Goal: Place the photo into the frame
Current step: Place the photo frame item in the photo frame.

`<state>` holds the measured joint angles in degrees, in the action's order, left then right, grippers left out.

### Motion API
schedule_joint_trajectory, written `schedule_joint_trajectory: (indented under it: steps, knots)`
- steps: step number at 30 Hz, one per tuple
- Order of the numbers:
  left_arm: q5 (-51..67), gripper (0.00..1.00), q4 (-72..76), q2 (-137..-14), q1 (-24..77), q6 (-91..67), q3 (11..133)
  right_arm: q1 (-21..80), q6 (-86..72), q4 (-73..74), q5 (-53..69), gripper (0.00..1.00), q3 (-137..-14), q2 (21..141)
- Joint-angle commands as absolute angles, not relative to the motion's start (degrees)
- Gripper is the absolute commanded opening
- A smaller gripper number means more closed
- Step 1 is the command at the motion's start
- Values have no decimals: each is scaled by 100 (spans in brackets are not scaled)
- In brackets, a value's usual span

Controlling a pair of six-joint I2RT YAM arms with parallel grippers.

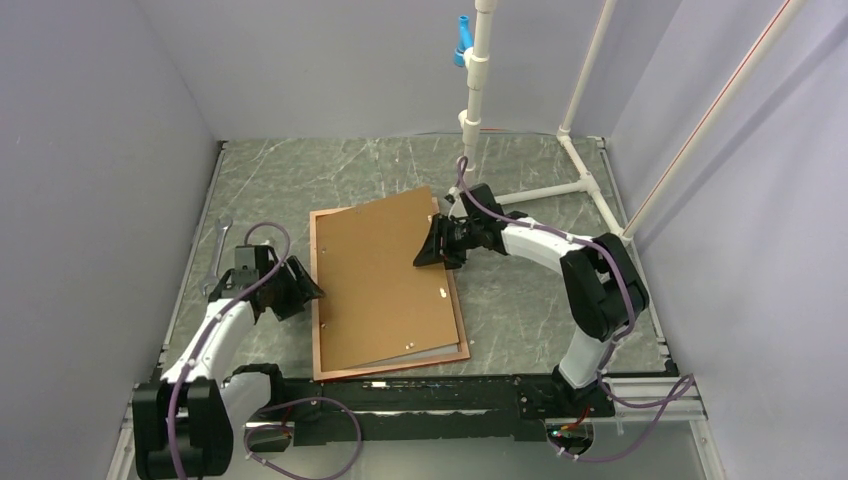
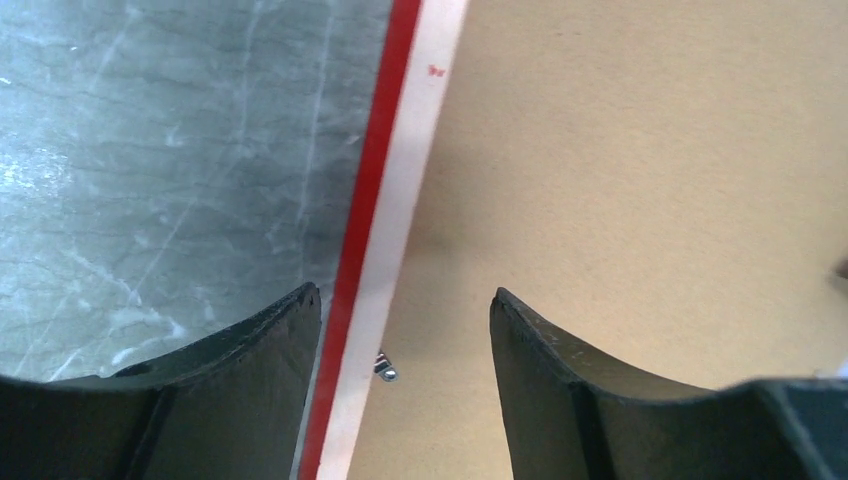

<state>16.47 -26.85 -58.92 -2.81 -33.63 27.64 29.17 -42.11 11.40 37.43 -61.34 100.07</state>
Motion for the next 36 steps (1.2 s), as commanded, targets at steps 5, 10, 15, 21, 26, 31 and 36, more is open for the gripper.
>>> schedule_joint_trajectory:
  steps: [5,10,15,21,26,31,36]
  knots:
    - [2240,68,-3027,-5144,-173,-3249,3005,3182,-3879,1448,3284,66,-6366,10256]
    - [2376,71,-3554,-4984,200,-3192,3327,3334,-3736,1535,2895,82,-6418,10381]
    - [2440,80,-3429,-4632,712,-3595,3288,3563,-3700,1589,2553,91,-6388,10481]
    - [2261,99,-3360,-4472,1293,-3897,3366,3868,-3736,1907,1817,100,-6444,10455]
    - [2075,99,-3298,-4596,1779,-4120,3401,4079,-3754,2362,1154,100,-6734,10460]
    - [1786,99,-3601,-4712,2219,-4217,3580,4259,-3766,2890,618,100,-7005,10523]
    - [1521,99,-3842,-4671,2609,-4330,3698,4358,-3820,3200,229,100,-6948,10374]
